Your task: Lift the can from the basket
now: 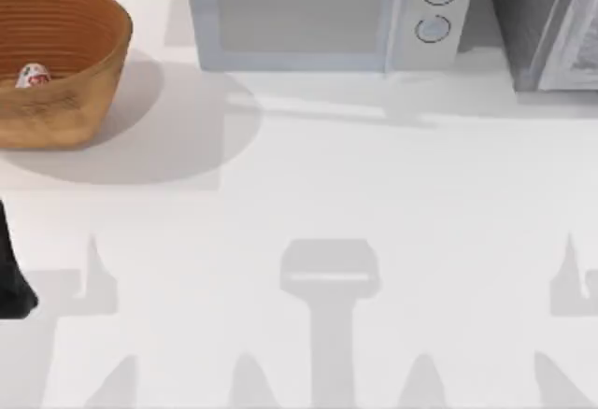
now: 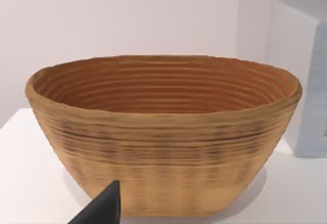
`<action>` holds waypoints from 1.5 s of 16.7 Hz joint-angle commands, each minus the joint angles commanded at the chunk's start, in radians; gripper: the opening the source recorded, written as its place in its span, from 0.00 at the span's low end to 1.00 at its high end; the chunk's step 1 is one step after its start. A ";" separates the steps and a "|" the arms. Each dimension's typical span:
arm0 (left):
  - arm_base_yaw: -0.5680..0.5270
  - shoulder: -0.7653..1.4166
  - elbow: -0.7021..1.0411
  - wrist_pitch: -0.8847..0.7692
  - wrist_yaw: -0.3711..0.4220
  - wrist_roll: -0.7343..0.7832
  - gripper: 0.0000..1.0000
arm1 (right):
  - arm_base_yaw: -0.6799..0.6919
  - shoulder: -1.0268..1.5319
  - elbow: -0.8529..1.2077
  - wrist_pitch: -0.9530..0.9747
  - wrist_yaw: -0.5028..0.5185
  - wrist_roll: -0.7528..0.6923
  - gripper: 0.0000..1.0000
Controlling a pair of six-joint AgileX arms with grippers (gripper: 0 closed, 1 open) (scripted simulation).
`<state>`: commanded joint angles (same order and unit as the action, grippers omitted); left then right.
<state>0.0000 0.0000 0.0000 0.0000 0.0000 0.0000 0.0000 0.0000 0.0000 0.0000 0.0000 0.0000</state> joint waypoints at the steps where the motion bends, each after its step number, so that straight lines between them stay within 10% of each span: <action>1: 0.000 0.000 0.000 0.000 0.000 0.000 1.00 | 0.000 0.000 0.000 0.000 0.000 0.000 1.00; 10: -0.010 0.344 0.294 -0.213 -0.003 -0.001 1.00 | 0.000 0.000 0.000 0.000 0.000 0.000 1.00; 25: -0.005 1.772 1.662 -0.987 0.047 0.061 1.00 | 0.000 0.000 0.000 0.000 0.000 0.000 1.00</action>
<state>-0.0053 1.7724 1.6616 -0.9870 0.0469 0.0612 0.0000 0.0000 0.0000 0.0000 0.0000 0.0000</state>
